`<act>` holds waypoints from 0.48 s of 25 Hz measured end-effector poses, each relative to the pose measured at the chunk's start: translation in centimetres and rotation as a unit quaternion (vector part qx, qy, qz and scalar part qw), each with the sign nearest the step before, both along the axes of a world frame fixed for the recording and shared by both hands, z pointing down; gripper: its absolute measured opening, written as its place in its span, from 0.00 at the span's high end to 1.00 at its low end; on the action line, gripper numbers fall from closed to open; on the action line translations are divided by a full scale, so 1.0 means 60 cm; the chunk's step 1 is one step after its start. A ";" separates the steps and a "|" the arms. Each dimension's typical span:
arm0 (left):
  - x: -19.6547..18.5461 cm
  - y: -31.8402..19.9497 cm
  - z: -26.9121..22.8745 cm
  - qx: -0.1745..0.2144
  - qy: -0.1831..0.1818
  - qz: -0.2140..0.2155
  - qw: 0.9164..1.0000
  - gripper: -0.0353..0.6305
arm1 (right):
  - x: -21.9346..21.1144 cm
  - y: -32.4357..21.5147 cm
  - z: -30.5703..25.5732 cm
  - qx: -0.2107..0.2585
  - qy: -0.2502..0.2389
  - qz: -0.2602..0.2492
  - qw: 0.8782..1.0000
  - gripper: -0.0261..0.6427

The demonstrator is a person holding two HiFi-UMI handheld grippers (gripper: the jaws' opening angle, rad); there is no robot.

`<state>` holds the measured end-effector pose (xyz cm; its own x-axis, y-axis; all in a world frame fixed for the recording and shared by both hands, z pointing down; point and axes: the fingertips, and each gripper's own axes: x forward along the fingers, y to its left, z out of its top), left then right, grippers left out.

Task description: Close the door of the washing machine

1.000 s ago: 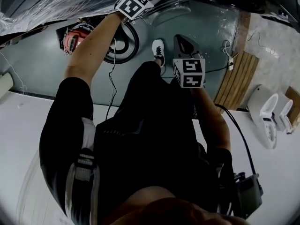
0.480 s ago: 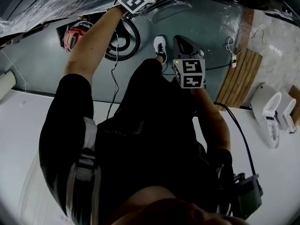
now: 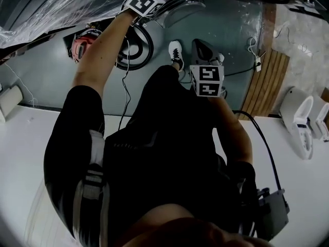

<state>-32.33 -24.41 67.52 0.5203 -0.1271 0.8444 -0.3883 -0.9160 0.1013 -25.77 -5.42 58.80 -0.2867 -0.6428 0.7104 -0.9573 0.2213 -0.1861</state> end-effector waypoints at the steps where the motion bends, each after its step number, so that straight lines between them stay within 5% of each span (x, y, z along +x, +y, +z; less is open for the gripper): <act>1: 0.001 0.003 0.000 -0.003 -0.006 -0.006 1.000 0.71 | 0.008 0.000 -0.001 0.003 0.005 0.008 1.000 0.95; 12: 0.043 0.068 0.003 -0.027 -0.013 -0.071 0.997 0.71 | 0.069 0.031 0.007 -0.015 -0.007 0.067 0.998 0.95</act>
<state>-29.77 -20.34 67.71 0.4786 -0.1532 0.8646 -0.5175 -0.8447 0.1368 -21.63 -3.53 59.22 -0.2101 -0.6544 0.7264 -0.9750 0.0857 -0.2048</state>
